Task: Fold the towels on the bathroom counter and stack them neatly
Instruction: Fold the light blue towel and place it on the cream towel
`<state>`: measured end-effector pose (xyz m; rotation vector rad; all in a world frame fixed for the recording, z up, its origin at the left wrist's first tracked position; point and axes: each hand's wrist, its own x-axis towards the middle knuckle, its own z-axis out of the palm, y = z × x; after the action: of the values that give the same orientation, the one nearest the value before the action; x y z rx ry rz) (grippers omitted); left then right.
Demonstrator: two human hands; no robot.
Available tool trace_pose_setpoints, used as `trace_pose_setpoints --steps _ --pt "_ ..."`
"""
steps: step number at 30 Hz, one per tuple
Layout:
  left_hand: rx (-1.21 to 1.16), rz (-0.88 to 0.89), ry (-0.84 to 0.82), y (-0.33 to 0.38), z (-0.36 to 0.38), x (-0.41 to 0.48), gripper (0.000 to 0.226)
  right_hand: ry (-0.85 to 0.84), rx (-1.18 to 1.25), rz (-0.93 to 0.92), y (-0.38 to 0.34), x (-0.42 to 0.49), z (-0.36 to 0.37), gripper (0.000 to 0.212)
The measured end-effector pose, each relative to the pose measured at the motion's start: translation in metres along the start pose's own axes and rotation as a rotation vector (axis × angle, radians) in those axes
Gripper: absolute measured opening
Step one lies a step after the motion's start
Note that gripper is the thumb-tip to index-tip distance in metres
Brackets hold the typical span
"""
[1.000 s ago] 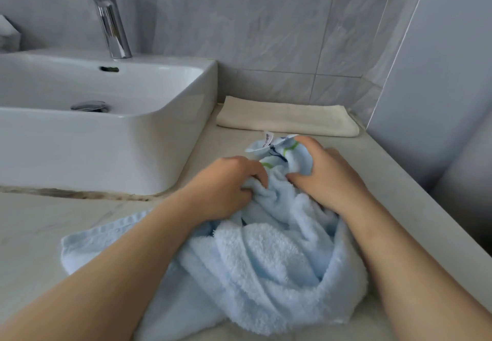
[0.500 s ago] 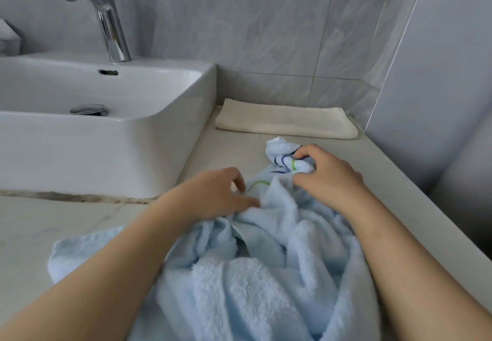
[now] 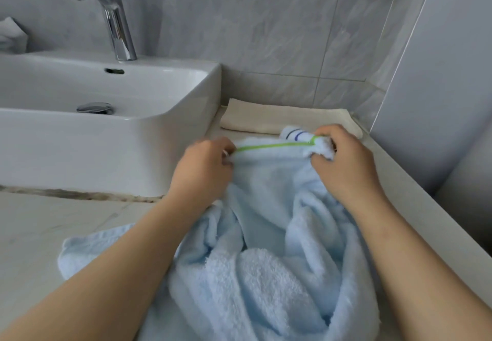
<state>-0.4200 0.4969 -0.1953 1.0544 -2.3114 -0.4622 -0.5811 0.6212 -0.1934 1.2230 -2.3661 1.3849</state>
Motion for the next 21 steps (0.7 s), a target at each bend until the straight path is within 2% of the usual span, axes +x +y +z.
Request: trace_pose_setpoints --steps 2,5,6,8,10,11,13,15,17,19,21 --pt "0.0 -0.009 0.134 -0.006 0.0 0.004 0.043 -0.051 -0.093 0.007 0.003 0.002 0.001 0.045" --pt "0.012 0.094 0.075 -0.004 0.004 0.001 0.048 -0.304 -0.389 0.108 0.007 -0.001 0.003 0.071" --pt "0.016 0.165 0.019 -0.001 0.007 0.0 0.048 -0.365 -0.42 0.121 0.007 -0.002 0.003 0.071" --pt "0.054 0.263 -0.191 0.005 0.012 -0.005 0.049 -0.497 -0.356 0.105 0.008 -0.003 0.005 0.058" --pt "0.161 0.263 -0.464 0.008 0.017 -0.008 0.052 -0.685 -0.3 0.098 0.006 -0.007 0.009 0.042" --pt "0.221 0.242 -0.55 0.009 0.017 -0.01 0.052 -0.743 -0.275 0.097 0.004 -0.009 0.009 0.039" --pt "0.264 0.181 -0.58 0.006 0.016 -0.008 0.048 -0.718 -0.21 0.1 0.002 -0.008 0.008 0.036" --pt "0.266 0.108 -0.534 0.002 0.011 -0.005 0.04 -0.587 -0.168 0.13 0.002 -0.005 0.002 0.037" --pt "0.333 0.102 -0.493 0.0 0.007 -0.005 0.035 -0.508 -0.236 0.204 0.003 -0.005 -0.003 0.045" --pt "0.438 0.179 -0.42 -0.002 0.004 -0.005 0.033 -0.529 -0.395 0.222 0.003 -0.006 -0.004 0.044" --pt "0.458 0.185 -0.41 -0.002 0.003 -0.005 0.034 -0.603 -0.496 0.173 0.0 -0.008 -0.004 0.035"
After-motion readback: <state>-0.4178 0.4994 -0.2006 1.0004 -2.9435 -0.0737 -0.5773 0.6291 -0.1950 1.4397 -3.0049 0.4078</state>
